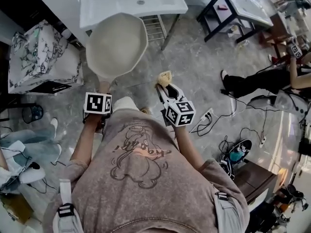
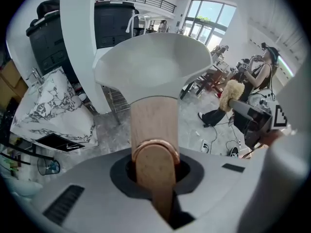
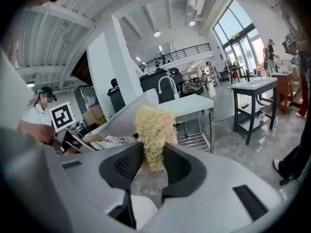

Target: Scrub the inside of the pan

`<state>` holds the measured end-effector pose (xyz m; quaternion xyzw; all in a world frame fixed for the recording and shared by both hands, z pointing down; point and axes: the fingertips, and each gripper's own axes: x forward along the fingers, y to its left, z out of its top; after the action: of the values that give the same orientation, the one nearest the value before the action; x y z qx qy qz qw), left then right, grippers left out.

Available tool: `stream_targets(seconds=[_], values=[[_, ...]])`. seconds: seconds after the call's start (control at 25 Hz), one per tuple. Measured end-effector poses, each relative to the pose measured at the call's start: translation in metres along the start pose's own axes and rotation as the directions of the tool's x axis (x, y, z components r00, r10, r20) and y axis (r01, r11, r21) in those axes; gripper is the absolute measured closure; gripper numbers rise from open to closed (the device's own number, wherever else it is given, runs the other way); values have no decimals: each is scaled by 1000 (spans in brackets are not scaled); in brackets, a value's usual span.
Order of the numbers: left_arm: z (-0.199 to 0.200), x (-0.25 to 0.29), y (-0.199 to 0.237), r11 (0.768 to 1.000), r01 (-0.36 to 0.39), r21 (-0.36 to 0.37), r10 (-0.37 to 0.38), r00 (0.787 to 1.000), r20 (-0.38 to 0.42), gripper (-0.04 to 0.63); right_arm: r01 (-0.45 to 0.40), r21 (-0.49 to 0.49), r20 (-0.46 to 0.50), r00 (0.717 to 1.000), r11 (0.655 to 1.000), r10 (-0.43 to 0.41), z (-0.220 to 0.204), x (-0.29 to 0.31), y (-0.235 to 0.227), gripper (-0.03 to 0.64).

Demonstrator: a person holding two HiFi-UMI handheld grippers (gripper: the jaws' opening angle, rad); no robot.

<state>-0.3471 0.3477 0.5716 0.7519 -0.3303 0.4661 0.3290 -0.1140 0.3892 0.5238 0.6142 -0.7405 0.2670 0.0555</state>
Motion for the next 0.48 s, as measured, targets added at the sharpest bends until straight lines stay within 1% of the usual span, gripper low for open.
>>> stream_targets(seconds=[0.24,0.48], values=[[27,15,0,1000,-10,18,10,1000,3,549,10,16,22,1000,1000,-11,7,11,-22,476],[80,36,-5,999,11,34,-11,1000,13,548,31,29,35,999,999,-32,25,37,-55,476]])
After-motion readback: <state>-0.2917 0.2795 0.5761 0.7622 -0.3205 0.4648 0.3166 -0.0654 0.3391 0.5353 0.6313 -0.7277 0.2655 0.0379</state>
